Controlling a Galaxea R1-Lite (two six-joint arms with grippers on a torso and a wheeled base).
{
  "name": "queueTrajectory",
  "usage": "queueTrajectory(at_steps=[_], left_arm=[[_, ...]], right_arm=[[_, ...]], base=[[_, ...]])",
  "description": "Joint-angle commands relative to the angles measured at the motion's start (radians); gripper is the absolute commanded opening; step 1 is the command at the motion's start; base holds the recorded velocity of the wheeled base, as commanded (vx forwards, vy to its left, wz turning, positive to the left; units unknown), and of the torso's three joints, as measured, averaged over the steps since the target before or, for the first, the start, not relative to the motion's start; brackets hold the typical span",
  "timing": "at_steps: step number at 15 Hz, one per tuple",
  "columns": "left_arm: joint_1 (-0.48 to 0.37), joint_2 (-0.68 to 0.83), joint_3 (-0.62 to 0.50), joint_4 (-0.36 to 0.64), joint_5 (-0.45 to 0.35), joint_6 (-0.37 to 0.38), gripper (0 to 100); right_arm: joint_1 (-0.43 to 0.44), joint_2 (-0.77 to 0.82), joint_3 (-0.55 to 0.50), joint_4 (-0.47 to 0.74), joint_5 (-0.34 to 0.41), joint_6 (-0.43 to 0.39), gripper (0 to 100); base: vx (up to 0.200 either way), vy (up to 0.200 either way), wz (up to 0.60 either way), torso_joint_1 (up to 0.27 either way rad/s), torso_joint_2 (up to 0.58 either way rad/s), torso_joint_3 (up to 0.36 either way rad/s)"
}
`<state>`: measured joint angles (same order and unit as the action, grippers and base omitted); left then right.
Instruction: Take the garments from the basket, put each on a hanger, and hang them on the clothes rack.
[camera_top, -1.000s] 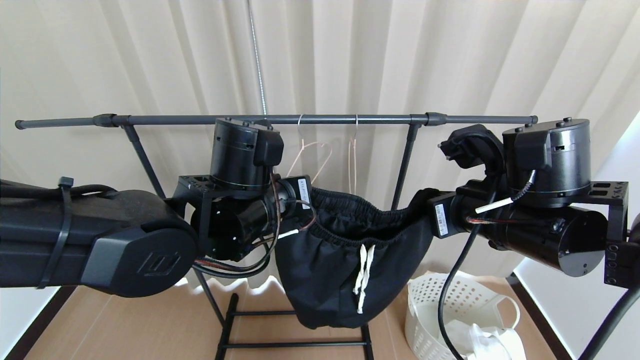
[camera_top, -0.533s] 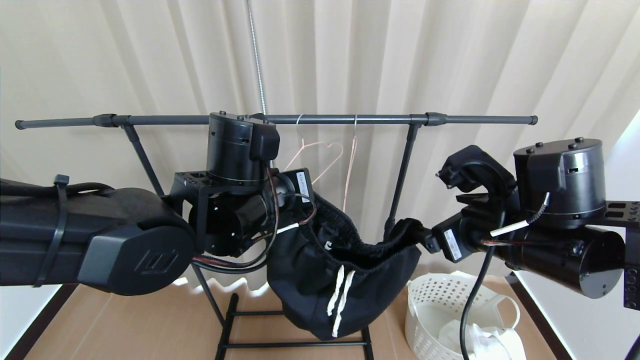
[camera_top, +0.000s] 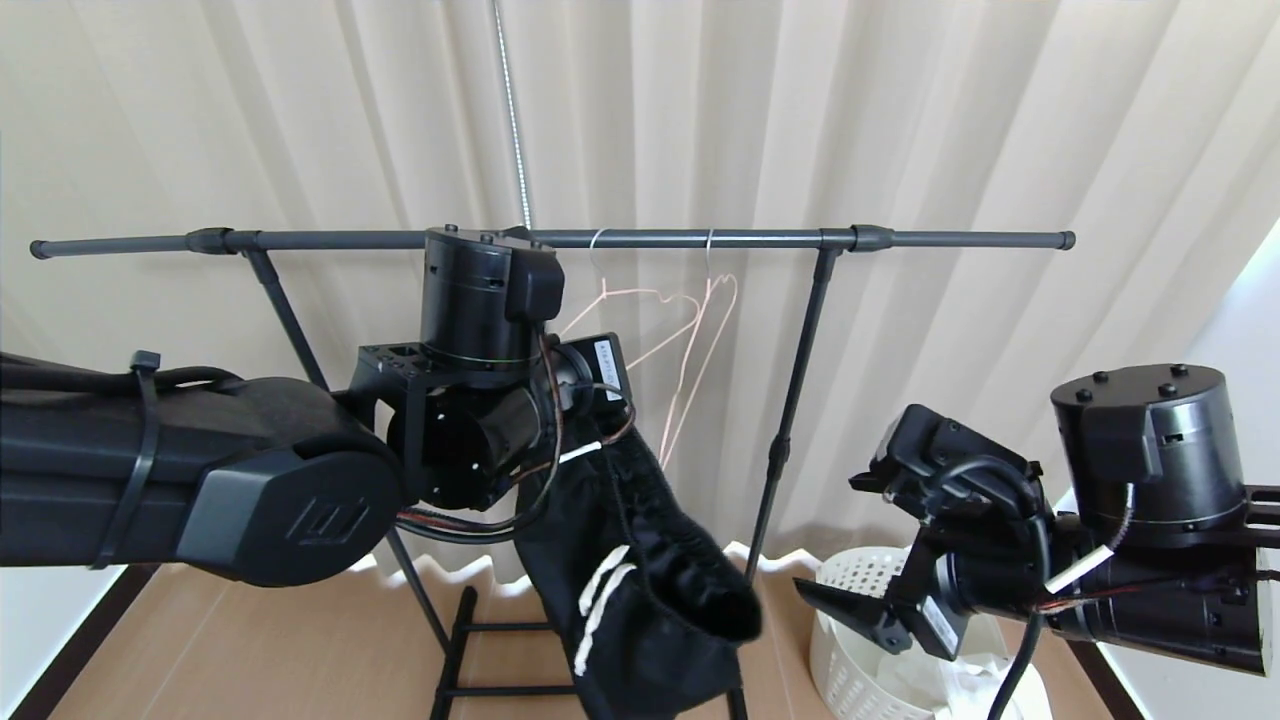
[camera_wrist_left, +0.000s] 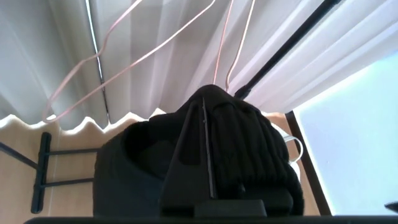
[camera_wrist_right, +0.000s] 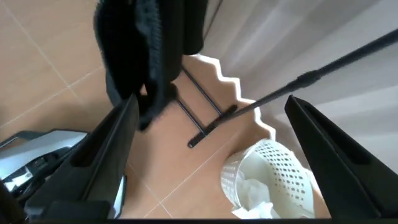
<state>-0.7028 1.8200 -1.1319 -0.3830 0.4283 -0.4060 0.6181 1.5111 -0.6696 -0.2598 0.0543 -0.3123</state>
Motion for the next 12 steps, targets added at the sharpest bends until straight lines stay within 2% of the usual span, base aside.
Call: queueTrajectory(at_steps=[1,2,4,5,6,7,8,9,12], left_arm=[[-0.001,0.015,-0.005,-0.001,0.013,-0.001,0],[-0.003,0.013,-0.003,-0.001,0.013,0.001,0],[-0.006,0.013,0.003,-0.001,0.013,0.004,0],[-0.007,0.013,0.004,-0.001,0.013,0.006,0],[-0.007,0.015,0.004,-0.001,0.013,0.006,0],[-0.009,0.016,0.004,-0.001,0.013,0.006,0],[-0.012,0.019,0.004,-0.001,0.013,0.006,0],[-0.017,0.024,0.004,-0.001,0.015,0.006,0],[-0.023,0.027,0.004,-0.001,0.017,0.006,0]], right_arm=[[-0.026,-0.003,0.033,-0.068,0.137,0.001,100],[-0.026,0.011,0.025,-0.096,0.154,0.018,100],[0.012,0.097,-0.012,-0.203,0.147,0.162,100],[0.072,0.152,-0.044,-0.280,0.085,0.302,100],[0.089,0.170,-0.056,-0.299,0.042,0.338,100],[0.157,0.259,-0.119,-0.360,-0.148,0.420,100],[0.180,0.301,-0.145,-0.392,-0.220,0.437,100],[0.196,0.327,-0.154,-0.438,-0.252,0.452,100],[0.246,0.334,-0.159,-0.512,-0.263,0.481,100]], base=[[0.000,0.000,0.00,0.000,0.00,0.000],[0.000,0.000,0.00,0.000,0.00,0.000],[0.000,0.000,0.00,0.000,0.00,0.000],[0.000,0.000,0.00,0.000,0.00,0.000],[0.000,0.000,0.00,0.000,0.00,0.000],[0.000,0.000,0.00,0.000,0.00,0.000],[0.000,0.000,0.00,0.000,0.00,0.000],[0.000,0.000,0.00,0.000,0.00,0.000],[0.000,0.000,0.00,0.000,0.00,0.000]])
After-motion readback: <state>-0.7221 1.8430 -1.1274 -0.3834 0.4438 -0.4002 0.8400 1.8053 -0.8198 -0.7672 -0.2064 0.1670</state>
